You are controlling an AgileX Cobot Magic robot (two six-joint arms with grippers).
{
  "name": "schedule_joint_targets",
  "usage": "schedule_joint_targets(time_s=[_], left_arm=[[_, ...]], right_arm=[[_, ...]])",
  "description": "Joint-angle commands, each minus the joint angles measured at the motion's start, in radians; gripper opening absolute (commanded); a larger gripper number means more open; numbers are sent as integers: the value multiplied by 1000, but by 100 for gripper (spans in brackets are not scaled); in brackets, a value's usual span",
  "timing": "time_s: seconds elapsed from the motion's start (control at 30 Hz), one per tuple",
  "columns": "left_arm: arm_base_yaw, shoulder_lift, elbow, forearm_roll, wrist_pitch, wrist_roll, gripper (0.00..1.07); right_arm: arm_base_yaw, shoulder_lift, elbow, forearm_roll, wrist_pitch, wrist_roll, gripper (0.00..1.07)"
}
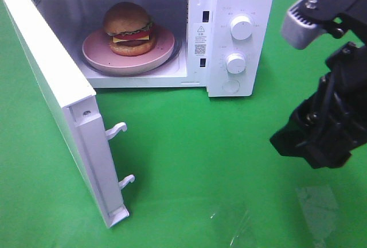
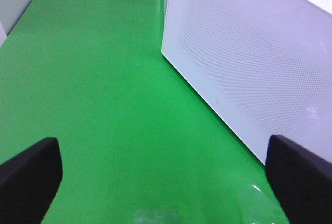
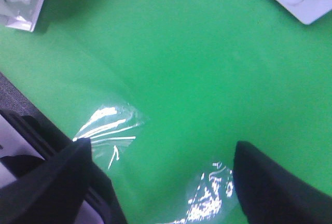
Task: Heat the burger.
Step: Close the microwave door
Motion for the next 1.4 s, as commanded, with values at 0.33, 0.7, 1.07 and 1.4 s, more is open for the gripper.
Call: schedule_joint_targets(time_s=[0.33,0.7,1.07,1.4], left_arm=[[0,-15,3,2,-7,0,99],[0,-15,3,2,-7,0,99],[0,-15,3,2,-7,0,99],[0,-15,3,2,-7,0,99]], right_arm=[[1,-276,3,3,235,91,74],[-14,-487,3,-34,324,170,74],[-325,-682,19,-54,317,153,74],[-521,-914,195,-46,250,173,74]])
